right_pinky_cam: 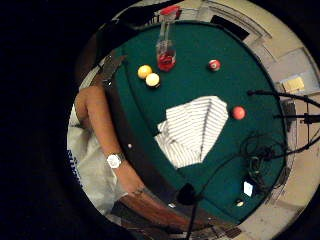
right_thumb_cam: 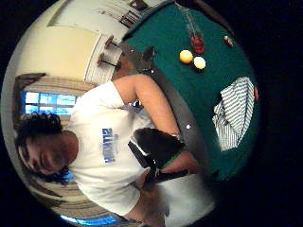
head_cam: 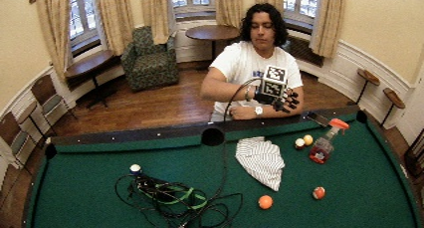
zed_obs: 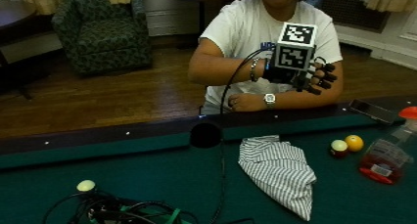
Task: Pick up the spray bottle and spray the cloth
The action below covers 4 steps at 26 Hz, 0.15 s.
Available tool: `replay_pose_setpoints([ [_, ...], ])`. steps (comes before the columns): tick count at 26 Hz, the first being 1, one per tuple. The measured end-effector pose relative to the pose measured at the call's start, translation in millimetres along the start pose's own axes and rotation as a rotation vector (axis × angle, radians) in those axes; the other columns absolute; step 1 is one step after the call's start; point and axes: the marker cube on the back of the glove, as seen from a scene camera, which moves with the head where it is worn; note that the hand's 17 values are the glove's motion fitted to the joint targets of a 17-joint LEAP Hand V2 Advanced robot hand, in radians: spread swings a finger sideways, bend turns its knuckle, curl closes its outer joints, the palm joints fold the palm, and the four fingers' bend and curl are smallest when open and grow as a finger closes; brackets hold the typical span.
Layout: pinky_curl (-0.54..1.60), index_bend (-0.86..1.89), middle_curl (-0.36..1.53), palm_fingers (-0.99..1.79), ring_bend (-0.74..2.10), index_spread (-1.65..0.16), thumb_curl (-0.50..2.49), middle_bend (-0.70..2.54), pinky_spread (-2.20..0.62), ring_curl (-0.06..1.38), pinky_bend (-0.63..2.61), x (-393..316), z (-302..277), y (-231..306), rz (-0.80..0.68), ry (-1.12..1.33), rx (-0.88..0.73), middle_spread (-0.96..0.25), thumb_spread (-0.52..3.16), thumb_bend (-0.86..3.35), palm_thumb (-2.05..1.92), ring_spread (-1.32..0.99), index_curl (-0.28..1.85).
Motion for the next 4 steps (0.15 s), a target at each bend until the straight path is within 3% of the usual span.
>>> replay_pose_setpoints([
  [4, 0.36, 0.12, 0.36, 0.38, 0.38, -0.42, 0.36, 0.2, 0.23, 0.33, 0.32, -2.6, -11.1, 4.0, -0.017, 0.002, 0.039, -0.16, 0.94, -0.02, 0.35, -0.14, 0.25],
])
